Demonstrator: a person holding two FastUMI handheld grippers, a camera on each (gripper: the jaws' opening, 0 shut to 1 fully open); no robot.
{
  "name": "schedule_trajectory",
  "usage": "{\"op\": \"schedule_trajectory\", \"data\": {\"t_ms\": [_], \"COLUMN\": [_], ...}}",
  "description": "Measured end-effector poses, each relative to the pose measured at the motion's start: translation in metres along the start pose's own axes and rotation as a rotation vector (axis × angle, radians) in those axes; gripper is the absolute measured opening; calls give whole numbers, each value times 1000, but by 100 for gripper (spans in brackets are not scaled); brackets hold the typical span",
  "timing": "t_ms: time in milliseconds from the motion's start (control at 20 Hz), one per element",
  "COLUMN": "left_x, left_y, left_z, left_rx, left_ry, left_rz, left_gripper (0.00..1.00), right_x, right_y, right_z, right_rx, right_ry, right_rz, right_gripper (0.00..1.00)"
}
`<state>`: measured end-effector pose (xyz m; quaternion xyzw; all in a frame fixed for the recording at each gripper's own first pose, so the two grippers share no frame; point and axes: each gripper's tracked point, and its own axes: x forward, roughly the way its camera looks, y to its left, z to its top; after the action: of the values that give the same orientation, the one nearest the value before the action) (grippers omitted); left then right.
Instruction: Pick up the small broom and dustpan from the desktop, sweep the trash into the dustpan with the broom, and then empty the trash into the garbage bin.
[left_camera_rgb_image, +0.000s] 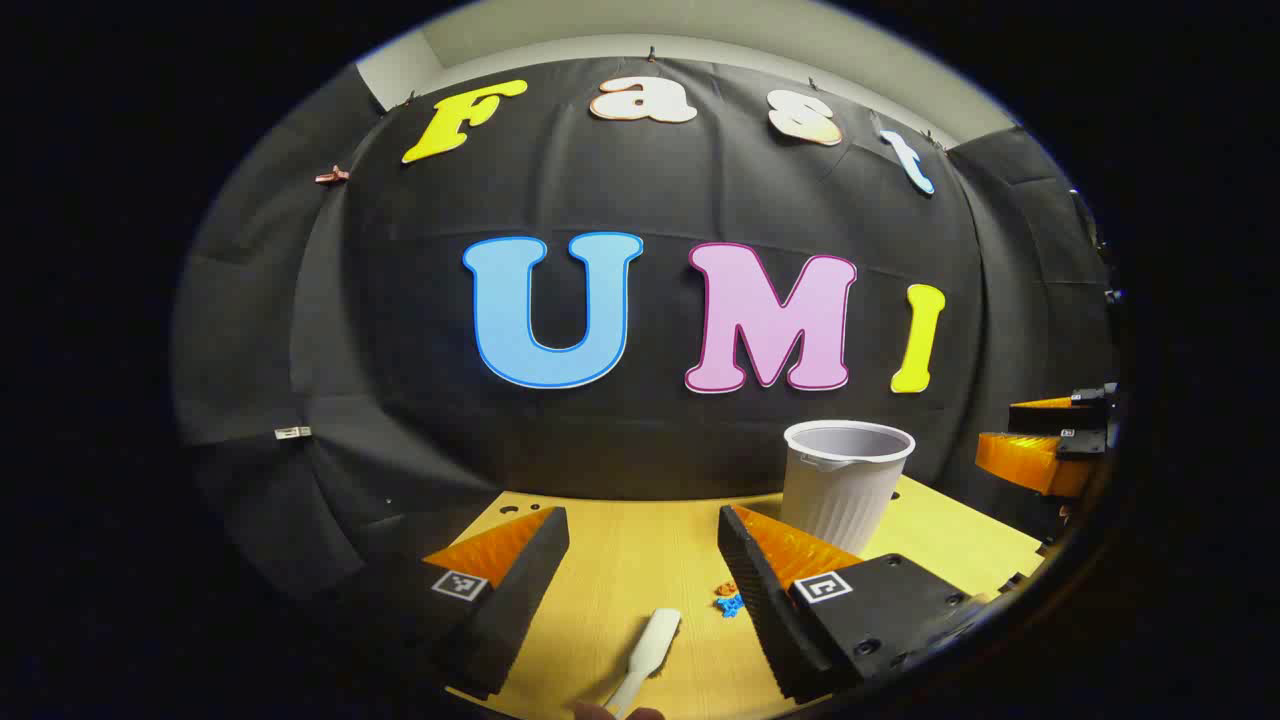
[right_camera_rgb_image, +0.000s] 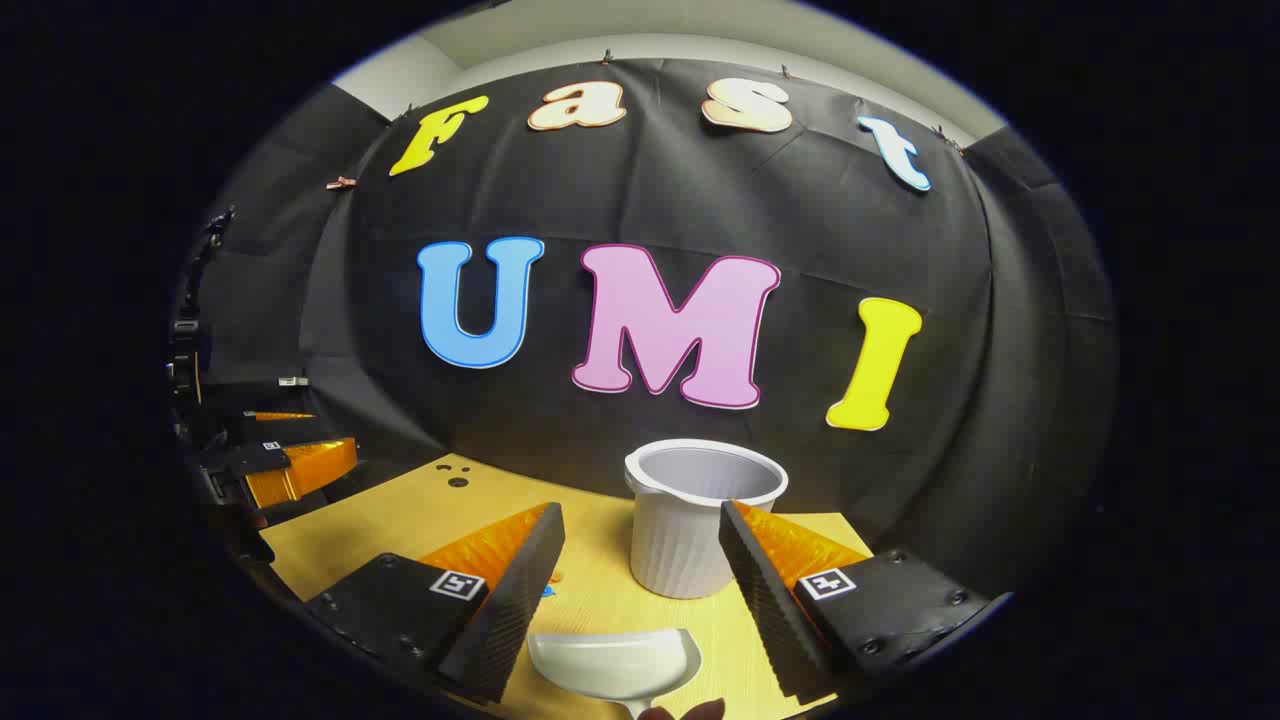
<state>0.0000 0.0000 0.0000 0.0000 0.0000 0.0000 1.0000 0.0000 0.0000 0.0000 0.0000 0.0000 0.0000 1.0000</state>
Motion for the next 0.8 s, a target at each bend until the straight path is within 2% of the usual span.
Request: {"op": "schedule_trajectory", "data": {"t_ms": [800], "left_x": [12], "left_y": [-7], "left_z": [-3], "left_rx": [1], "left_ry": [5], "left_rz": [-41], "left_gripper": [95], "right_x": [6], "right_y": [4], "right_z": [-2], "right_rx": [-11], "right_ry": [18], "right_rz": [2], "right_gripper": [98]}}
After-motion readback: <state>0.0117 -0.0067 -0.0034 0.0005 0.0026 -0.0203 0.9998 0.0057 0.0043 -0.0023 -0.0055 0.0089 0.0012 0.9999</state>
